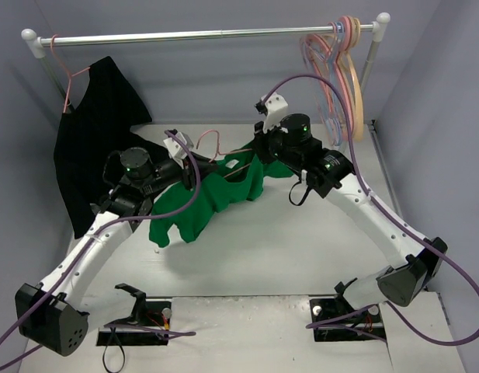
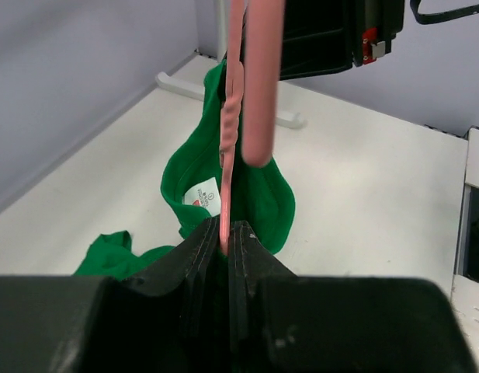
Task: Place the t-shirt on the hanger
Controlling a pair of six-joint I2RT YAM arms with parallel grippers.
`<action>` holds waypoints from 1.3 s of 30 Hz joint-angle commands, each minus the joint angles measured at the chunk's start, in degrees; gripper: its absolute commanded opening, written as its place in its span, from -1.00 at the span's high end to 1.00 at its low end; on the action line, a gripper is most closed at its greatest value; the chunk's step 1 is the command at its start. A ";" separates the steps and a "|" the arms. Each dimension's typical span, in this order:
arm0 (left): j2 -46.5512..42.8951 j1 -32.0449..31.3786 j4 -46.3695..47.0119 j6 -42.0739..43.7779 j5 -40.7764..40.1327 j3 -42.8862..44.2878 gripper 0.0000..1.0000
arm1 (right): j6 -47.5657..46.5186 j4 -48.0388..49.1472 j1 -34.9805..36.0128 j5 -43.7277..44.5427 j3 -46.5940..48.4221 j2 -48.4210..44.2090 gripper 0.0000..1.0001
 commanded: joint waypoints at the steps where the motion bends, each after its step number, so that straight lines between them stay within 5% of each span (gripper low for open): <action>1: -1.94 -0.46 13.62 -3.33 2.60 0.62 1.00 | -1.58 3.86 -0.14 -4.40 -1.23 -3.25 0.99; 10: -3.43 -0.46 17.31 -4.47 1.28 -4.39 1.00 | -1.67 5.09 -0.23 -10.21 -6.16 -3.60 0.83; 26: -4.84 -0.19 19.86 -5.44 0.49 -8.52 1.00 | -10.71 -2.11 -2.60 -16.81 -0.72 -6.41 0.06; 39: -8.00 -0.11 16.88 -5.08 3.21 -8.26 1.00 | -33.29 -7.21 -9.98 -24.89 -2.03 -7.29 0.00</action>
